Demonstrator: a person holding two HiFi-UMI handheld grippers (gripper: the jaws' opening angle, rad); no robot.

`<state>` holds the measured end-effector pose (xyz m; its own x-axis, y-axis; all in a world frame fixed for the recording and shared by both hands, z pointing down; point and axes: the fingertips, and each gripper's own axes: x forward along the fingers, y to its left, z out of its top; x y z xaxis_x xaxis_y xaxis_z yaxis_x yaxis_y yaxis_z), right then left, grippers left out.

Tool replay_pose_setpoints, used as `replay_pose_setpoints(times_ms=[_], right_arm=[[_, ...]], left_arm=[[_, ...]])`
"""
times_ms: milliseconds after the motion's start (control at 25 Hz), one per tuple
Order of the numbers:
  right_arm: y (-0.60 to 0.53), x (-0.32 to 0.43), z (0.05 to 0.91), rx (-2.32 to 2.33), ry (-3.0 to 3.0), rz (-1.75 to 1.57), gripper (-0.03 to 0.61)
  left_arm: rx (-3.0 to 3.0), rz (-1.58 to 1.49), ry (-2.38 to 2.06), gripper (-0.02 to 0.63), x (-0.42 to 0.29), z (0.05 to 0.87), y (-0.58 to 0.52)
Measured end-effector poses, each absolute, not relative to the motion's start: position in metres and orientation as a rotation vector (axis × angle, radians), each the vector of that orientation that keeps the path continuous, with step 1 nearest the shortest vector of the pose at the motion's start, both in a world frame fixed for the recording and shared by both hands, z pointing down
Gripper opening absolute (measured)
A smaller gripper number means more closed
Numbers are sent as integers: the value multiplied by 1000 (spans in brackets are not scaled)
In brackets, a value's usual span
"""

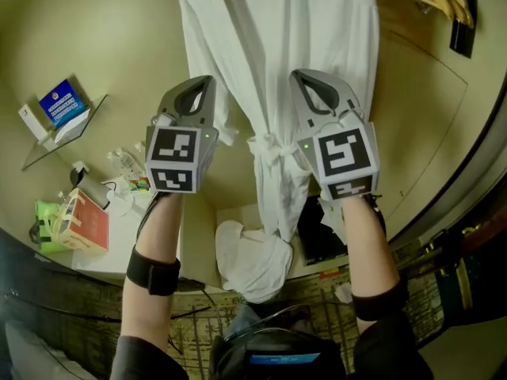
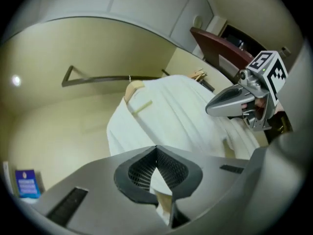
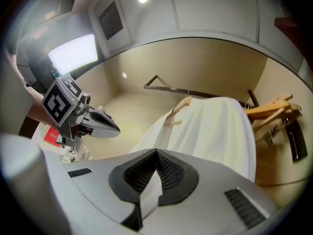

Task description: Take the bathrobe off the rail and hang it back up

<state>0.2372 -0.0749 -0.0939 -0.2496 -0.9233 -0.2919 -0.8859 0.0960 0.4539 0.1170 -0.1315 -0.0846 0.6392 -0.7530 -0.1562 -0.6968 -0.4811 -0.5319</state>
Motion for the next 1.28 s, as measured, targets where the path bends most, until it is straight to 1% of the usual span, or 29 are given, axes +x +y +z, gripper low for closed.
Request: replay_pose_setpoints(times_ms=[240, 480, 680, 960, 1280], right_arm=[[-62, 214, 29, 1848, -2366, -519, 20], [-41, 180, 163, 1801, -2376, -155, 20], [-14, 140, 252, 1771, -2355, 87, 20], [25, 97, 318, 1703, -2306, 230, 20], [40, 67, 349, 1628, -2294, 283, 20]], left_arm=[[-2518, -234, 1268, 3, 48, 54, -121], [-2662, -359, 1239, 2, 11, 151, -90], [-2767, -450, 1217, 3, -26, 226, -62], [-2833, -525, 1277, 2, -77, 291, -32], [-2904, -563, 1249, 2, -93, 318, -7]])
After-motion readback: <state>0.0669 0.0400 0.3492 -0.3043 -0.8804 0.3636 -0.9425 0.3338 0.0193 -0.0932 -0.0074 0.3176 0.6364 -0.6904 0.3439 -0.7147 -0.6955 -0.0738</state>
